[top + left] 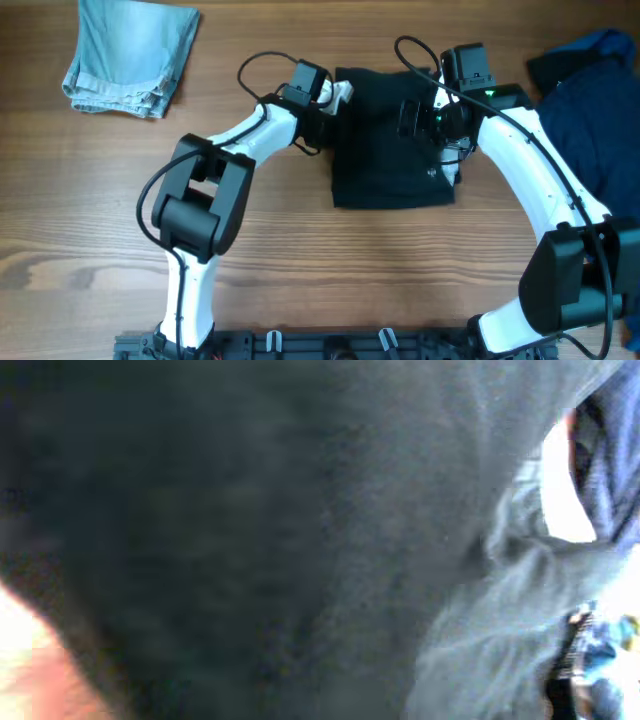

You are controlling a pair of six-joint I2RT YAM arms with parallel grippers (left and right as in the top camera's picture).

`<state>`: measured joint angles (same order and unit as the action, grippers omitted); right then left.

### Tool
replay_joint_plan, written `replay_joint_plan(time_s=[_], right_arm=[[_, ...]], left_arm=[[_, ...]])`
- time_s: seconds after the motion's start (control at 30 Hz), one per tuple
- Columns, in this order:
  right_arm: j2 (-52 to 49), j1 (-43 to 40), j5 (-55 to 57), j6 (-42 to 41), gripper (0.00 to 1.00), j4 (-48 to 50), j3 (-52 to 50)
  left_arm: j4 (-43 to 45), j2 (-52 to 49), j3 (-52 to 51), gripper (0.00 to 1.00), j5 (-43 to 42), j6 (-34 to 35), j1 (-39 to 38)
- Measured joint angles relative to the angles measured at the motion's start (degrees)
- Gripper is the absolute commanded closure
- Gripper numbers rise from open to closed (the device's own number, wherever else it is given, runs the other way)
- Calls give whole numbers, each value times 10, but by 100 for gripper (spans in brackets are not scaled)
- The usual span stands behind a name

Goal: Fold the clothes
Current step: 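Carry the folded shorts with the left gripper to the top-left beside the denim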

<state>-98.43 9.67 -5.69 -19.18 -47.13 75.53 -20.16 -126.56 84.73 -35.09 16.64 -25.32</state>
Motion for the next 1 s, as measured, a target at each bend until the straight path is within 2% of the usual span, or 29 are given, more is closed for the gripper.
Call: replay_joint_plan(time_s=[0.13,0.5,1.0], right_arm=[[0,0,0,0,0,-2,0],[0,0,0,0,0,-32,0],[0,0,0,0,0,-79,0]], left_arm=[[-1,0,14,96,38,-39,33],[6,-2,115,96,113,-83,173],[51,-3,167,96,125,-132,290]])
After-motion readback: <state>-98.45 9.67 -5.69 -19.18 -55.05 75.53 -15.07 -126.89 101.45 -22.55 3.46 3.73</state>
